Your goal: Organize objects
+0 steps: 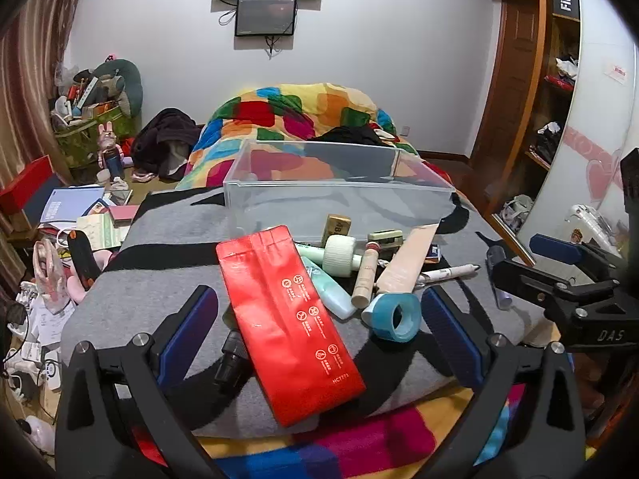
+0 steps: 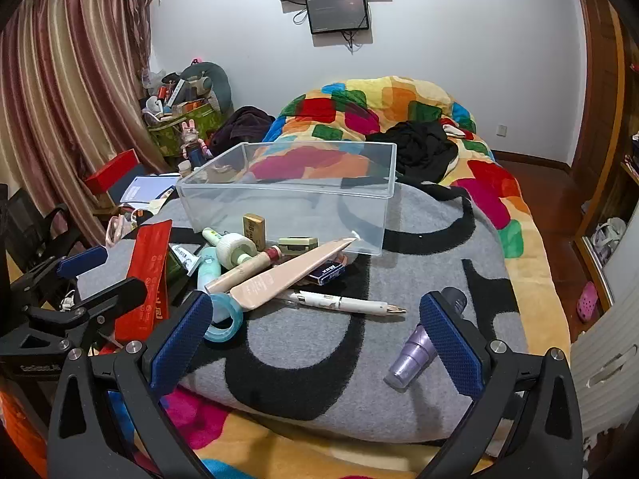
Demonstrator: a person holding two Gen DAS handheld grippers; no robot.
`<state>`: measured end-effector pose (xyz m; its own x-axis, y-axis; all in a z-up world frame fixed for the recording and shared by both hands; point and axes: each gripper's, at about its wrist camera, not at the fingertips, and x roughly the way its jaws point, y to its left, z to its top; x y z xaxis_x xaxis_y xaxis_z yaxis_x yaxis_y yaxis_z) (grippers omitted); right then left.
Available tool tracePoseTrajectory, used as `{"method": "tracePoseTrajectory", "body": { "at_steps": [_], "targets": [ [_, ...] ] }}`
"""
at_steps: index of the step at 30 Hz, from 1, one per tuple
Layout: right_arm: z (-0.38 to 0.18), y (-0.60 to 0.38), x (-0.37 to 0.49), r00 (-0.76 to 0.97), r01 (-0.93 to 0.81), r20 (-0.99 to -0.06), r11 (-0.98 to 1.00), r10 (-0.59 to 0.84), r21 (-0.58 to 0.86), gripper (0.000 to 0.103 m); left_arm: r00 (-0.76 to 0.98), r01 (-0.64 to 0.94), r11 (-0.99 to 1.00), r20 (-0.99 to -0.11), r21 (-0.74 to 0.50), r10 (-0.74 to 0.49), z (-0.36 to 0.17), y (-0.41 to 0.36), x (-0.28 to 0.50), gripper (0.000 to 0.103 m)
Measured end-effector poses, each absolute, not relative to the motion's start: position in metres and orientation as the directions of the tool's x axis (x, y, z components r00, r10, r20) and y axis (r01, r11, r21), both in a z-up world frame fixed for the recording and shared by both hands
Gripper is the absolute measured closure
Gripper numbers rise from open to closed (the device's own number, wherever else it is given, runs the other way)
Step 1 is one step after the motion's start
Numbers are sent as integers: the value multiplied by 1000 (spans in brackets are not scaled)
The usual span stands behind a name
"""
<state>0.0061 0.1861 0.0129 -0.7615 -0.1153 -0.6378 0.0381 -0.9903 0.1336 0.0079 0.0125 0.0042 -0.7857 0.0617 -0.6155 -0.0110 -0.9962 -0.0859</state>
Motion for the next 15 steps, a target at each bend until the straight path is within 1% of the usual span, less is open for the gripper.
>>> {"method": "tracePoseTrajectory", "body": {
  "at_steps": [7,15],
  "targets": [
    [12,187,5,-760,37,-639,-990,-117,137,0,-766,-36,-993,-635,-113,100,1,9,4,0],
    [11,186,6,-758,37,-641,-989,-119,140,0,-778,-34,-994,-621,-108,95,5,8,8,0]
  ]
}}
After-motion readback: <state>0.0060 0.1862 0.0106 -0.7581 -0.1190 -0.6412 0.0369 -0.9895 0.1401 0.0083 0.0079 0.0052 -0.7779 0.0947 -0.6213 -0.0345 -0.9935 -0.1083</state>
